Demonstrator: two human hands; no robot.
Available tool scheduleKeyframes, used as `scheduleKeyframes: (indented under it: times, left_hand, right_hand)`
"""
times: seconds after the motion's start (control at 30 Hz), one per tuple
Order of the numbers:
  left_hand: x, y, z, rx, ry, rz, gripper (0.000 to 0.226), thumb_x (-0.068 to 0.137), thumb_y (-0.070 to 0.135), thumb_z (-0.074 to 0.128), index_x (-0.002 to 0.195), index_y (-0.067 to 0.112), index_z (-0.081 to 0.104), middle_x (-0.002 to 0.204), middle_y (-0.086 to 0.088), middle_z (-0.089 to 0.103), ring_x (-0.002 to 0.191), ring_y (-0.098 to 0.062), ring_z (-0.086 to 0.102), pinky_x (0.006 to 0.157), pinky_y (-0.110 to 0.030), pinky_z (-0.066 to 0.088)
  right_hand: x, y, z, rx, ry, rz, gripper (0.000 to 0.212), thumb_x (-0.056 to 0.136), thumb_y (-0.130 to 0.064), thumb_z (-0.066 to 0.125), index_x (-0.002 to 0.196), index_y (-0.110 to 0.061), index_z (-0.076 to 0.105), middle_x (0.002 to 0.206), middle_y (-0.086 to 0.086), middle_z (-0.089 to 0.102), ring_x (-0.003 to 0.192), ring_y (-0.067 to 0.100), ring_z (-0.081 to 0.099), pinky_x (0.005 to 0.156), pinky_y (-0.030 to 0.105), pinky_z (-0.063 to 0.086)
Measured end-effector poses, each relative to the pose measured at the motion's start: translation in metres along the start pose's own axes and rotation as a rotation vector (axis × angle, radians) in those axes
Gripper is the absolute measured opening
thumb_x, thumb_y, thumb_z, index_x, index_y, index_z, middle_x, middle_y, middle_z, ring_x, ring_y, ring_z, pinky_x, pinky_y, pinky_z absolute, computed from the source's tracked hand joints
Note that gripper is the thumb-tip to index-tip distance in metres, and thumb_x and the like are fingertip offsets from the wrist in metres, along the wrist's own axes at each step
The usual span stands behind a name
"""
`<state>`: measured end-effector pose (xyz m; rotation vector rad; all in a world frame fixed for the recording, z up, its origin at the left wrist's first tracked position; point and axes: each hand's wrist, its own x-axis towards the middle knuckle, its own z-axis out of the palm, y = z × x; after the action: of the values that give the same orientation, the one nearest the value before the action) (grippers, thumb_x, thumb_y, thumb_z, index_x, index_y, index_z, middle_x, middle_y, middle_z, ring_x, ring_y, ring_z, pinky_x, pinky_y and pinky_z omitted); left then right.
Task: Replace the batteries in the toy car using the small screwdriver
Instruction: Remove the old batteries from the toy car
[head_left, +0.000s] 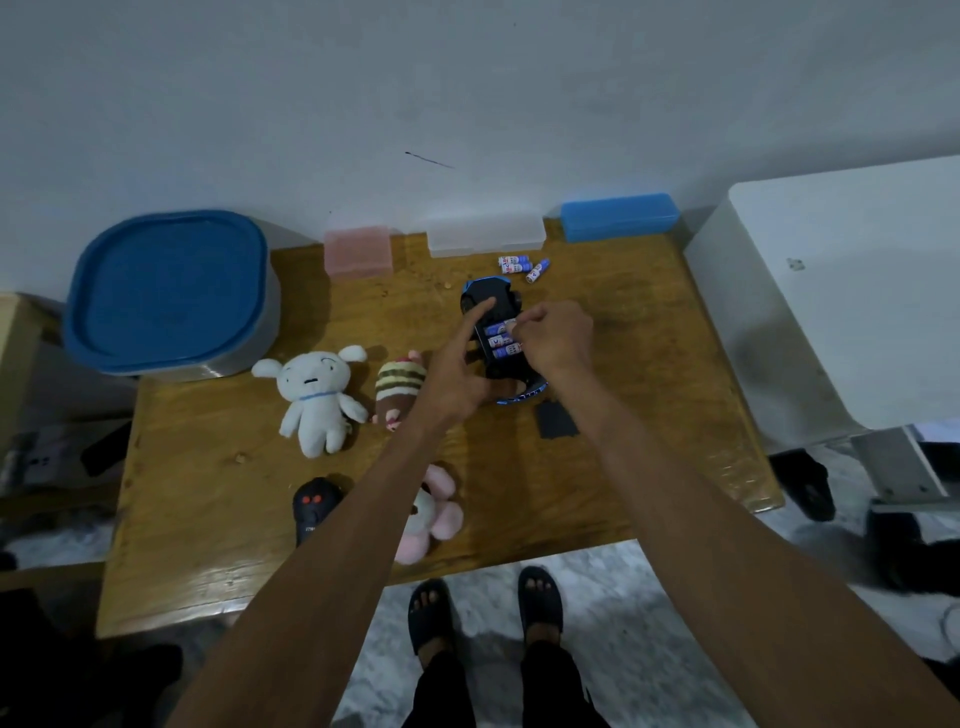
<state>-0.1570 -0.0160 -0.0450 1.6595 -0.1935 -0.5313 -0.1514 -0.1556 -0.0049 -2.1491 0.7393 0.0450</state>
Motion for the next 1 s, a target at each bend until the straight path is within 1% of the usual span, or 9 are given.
scheduleKeyframes:
  times: [0.1,0.17,0.23,0.33,0.47,0.63,0.77,0.87,1.0]
  left_hand:
    - [-0.002,0.001,-0.002,0.008,0.008,0.006,0.107,0.067,-0.007,0.088,0.154,0.023,0.035,0.126,0.020,0.053,0.100,0.015,0.061,0.072,-0.018,0.057]
    - [-0.002,0.003,-0.003,0.008,0.015,0.014,0.107,0.067,-0.007,0.089,0.154,0.025,0.036,0.129,0.015,0.053,0.101,0.014,0.061,0.072,-0.017,0.057]
    - [-0.002,0.003,-0.004,0.000,0.024,0.017,0.107,0.066,-0.007,0.089,0.154,0.025,0.036,0.131,0.011,0.052,0.104,0.006,0.062,0.072,-0.018,0.057]
    - [-0.003,-0.003,-0.004,-0.032,0.029,0.008,0.109,0.064,-0.008,0.089,0.153,0.025,0.037,0.136,0.004,0.051,0.111,-0.008,0.062,0.075,-0.027,0.061]
    - [-0.007,-0.009,-0.002,-0.073,0.054,-0.017,0.108,0.063,-0.009,0.089,0.152,0.026,0.038,0.135,0.005,0.050,0.117,-0.020,0.061,0.082,-0.036,0.062]
    - [-0.008,-0.008,-0.002,-0.052,0.033,-0.019,0.106,0.064,-0.005,0.090,0.149,0.032,0.039,0.139,0.000,0.048,0.125,-0.028,0.056,0.091,-0.046,0.060]
    - [-0.009,-0.006,-0.005,-0.057,0.002,-0.028,0.108,0.064,-0.004,0.090,0.152,0.029,0.037,0.138,0.001,0.051,0.127,-0.026,0.056,0.094,-0.050,0.058]
    - [-0.009,-0.004,-0.006,-0.044,-0.004,-0.029,0.109,0.064,-0.004,0.090,0.154,0.029,0.036,0.135,0.002,0.056,0.126,-0.024,0.058,0.096,-0.048,0.058]
    - [-0.009,0.000,-0.007,0.016,-0.021,0.001,0.109,0.063,0.002,0.093,0.152,0.034,0.039,0.136,0.010,0.056,0.126,-0.021,0.059,0.099,-0.049,0.056]
  right_hand:
    - [-0.004,0.000,0.001,0.086,0.002,0.005,0.010,0.090,-0.021,0.074,0.094,-0.011,0.076,0.097,0.004,0.072,0.088,0.016,0.068,0.080,0.031,0.059]
    - [-0.007,0.001,0.003,0.151,0.016,0.010,0.009,0.086,-0.021,0.078,0.085,-0.016,0.071,0.089,-0.002,0.069,0.087,0.016,0.070,0.080,0.034,0.060]
    - [-0.010,0.000,0.005,0.211,0.041,0.016,0.012,0.085,-0.019,0.079,0.084,-0.017,0.068,0.089,-0.003,0.069,0.085,0.014,0.070,0.070,0.027,0.059]
    - [-0.015,-0.006,0.005,0.238,0.045,-0.025,0.014,0.085,-0.017,0.079,0.081,-0.019,0.065,0.081,-0.009,0.065,0.074,0.003,0.064,0.057,0.013,0.045]
    - [-0.019,-0.008,0.005,0.213,0.019,-0.078,0.014,0.085,-0.016,0.078,0.084,-0.022,0.065,0.079,-0.014,0.064,0.073,0.000,0.063,0.058,0.013,0.045]
    - [-0.017,-0.005,-0.009,0.310,0.128,-0.199,0.013,0.087,-0.008,0.071,0.093,-0.019,0.068,0.087,-0.006,0.068,0.078,0.004,0.066,0.067,0.018,0.054]
    - [-0.012,-0.005,-0.021,0.085,-0.087,-0.330,0.008,0.093,-0.010,0.064,0.092,-0.017,0.068,0.102,0.000,0.065,0.090,0.012,0.064,0.075,0.022,0.055]
    - [-0.010,-0.003,-0.023,-0.126,-0.264,-0.390,0.012,0.093,-0.008,0.063,0.092,-0.018,0.070,0.094,-0.009,0.058,0.089,0.006,0.058,0.076,0.018,0.051]
    - [-0.009,-0.002,-0.018,-0.267,-0.286,-0.443,0.014,0.083,-0.011,0.074,0.096,-0.017,0.074,0.101,0.003,0.063,0.091,0.017,0.063,0.082,0.037,0.058]
